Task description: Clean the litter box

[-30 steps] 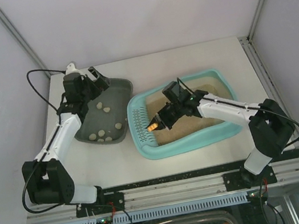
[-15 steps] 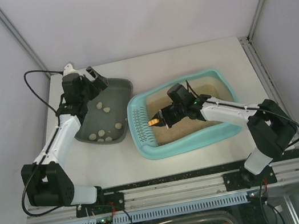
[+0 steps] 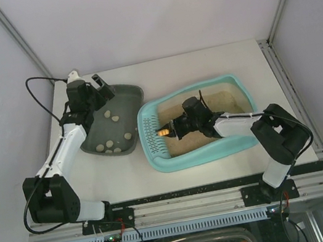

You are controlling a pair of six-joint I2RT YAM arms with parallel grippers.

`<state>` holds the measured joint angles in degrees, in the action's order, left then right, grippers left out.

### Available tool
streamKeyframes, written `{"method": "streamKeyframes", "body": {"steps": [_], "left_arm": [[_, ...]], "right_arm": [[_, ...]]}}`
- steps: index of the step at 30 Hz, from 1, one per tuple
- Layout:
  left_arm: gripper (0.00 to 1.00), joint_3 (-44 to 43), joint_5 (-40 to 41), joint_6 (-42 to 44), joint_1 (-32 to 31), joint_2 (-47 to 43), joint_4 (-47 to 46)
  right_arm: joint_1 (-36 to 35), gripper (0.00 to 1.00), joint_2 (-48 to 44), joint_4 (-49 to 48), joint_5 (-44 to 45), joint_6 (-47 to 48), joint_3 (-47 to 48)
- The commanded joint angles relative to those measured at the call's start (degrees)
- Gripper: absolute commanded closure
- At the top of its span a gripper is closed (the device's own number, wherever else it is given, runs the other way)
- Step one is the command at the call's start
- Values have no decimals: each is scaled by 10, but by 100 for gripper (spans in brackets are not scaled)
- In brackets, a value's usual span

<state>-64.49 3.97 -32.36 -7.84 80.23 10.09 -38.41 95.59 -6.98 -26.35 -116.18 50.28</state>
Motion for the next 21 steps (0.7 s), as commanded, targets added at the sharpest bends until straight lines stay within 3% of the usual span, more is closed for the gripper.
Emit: {"method": "streamKeyframes", "body": {"steps": [1, 9, 15, 21], "left_arm": [[0, 9, 14, 17, 5, -5, -4], [0, 21, 13, 32, 7, 4, -2], [0, 34, 10, 41, 6, 10, -1], [0, 36, 24, 76, 7, 15, -2]], "right_arm": [[15, 100, 24, -141, 25, -14, -33], [45, 100, 15, -223, 2, 147, -75], [65, 100, 61, -347, -67, 253, -103], [67, 100, 149, -548, -114, 235, -116]]}}
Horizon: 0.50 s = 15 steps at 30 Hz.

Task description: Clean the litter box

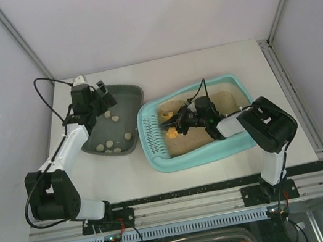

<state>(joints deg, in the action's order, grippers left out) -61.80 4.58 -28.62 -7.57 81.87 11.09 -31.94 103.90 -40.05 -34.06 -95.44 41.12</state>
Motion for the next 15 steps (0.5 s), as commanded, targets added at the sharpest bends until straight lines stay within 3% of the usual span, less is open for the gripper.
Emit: {"method": "streamKeyframes", "body": {"steps": [1, 5, 15], "left_arm": [[0, 8, 19, 43, 4, -2, -11], [0, 8, 13, 56, 4, -7, -3], [0, 28, 8, 62, 3, -18, -4]], "right_arm": [[3, 100, 73, -238, -45, 32, -25], [1, 100, 58, -212, -59, 83, -45], [16, 100, -51, -35, -83, 193, -81]]}}
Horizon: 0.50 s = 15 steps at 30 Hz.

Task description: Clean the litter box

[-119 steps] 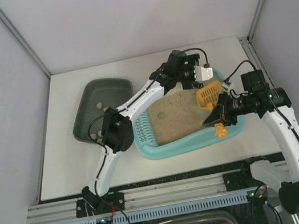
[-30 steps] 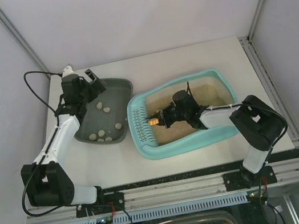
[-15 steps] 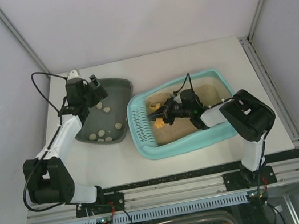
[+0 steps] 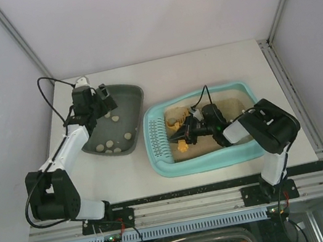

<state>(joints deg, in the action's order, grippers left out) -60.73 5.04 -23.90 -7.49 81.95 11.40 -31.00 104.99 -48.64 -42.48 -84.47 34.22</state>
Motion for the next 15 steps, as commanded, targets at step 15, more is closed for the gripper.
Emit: {"method": "streamKeyframes", "body": {"steps": [15], "left_arm": [[0, 10, -5, 18, 3, -9, -13]], "right_arm": [[56, 100, -189, 327, -41, 227, -11]]}}
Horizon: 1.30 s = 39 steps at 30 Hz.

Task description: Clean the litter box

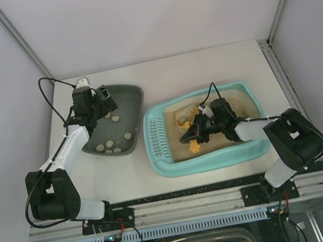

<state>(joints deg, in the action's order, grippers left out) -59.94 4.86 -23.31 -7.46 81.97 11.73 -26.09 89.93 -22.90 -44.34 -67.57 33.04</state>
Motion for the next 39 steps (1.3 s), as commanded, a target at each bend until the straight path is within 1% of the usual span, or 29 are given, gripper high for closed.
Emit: {"method": "streamKeyframes", "body": {"steps": [1, 7, 11, 15, 21, 24, 27, 32, 39], "left_arm": [[0, 3, -4, 12, 3, -10, -16], [0, 1, -12, 14, 3, -5, -14], [0, -14, -14, 14, 3, 3, -6], [0, -36, -17, 20, 3, 12, 3], [0, -69, -23, 24, 2, 24, 14], [0, -75, -25, 21, 2, 26, 23], [0, -72, -36, 16, 2, 25, 40], [0, -57, -40, 20, 2, 14, 59], [0, -40, -29, 36, 2, -16, 62]], "right_arm": [[10, 100, -48, 87, -26, 66, 1], [35, 100, -118, 207, -41, 139, 0], [67, 100, -159, 272, -58, 189, 0], [87, 100, -192, 324, -68, 240, 0], [96, 100, -222, 381, -98, 313, -5], [97, 100, -239, 410, -94, 371, -10], [104, 100, -255, 413, -99, 408, -27], [106, 100, -290, 351, -95, 406, -54], [119, 100, -302, 322, -106, 427, -55]]}}
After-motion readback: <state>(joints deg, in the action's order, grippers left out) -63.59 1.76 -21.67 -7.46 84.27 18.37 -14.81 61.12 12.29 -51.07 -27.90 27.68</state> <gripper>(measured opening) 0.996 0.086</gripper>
